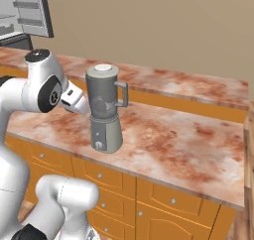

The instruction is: Grab the lemon and onion from the fridge, place them in the blender, close the lid, and turn on the blender to create a marinade.

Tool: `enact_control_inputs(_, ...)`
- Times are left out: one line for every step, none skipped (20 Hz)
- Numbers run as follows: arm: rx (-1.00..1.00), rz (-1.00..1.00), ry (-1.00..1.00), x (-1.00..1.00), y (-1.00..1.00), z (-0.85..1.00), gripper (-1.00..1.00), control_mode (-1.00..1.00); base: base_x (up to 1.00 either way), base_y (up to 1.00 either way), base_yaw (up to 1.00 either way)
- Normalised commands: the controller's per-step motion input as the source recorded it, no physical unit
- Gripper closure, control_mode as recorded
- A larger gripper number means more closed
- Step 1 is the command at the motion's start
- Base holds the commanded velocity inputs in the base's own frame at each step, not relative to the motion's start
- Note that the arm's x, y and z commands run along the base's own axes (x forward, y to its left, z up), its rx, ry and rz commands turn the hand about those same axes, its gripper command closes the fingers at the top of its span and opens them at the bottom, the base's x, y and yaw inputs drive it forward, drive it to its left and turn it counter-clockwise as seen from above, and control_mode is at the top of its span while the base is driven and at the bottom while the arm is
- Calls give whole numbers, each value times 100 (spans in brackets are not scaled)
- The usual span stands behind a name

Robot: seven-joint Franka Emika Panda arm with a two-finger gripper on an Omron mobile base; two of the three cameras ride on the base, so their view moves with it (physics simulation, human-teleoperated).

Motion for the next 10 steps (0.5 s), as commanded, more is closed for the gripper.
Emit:
enact_control_inputs(0, 0, 0, 0, 0, -16, 100, -100, 0, 0, 0)
enact_control_inputs(0, 0, 0, 0, 0, -16, 100, -100, 0, 0, 0)
enact_control_inputs(0, 0, 0, 0, 0, -20, 100, -100, 0, 0, 0)
enact_control_inputs(0, 0, 0, 0, 0, -26, 100, -100, 0, 0, 0)
enact_control_inputs(0, 0, 0, 0, 0, -32, 100, -100, 0, 0, 0)
enact_control_inputs(0, 0, 0, 0, 0, -32, 100, -100, 0, 0, 0)
enact_control_inputs(0, 0, 0, 0, 0, -29, 100, -100, 0, 0, 0)
enact_control_inputs(0, 0, 0, 0, 0, -21, 100, -100, 0, 0, 0)
enact_control_inputs(0, 0, 0, 0, 0, -17, 100, -100, 0, 0, 0)
enact_control_inputs(0, 0, -1, 0, 0, -17, 100, -100, 0, 0, 0)
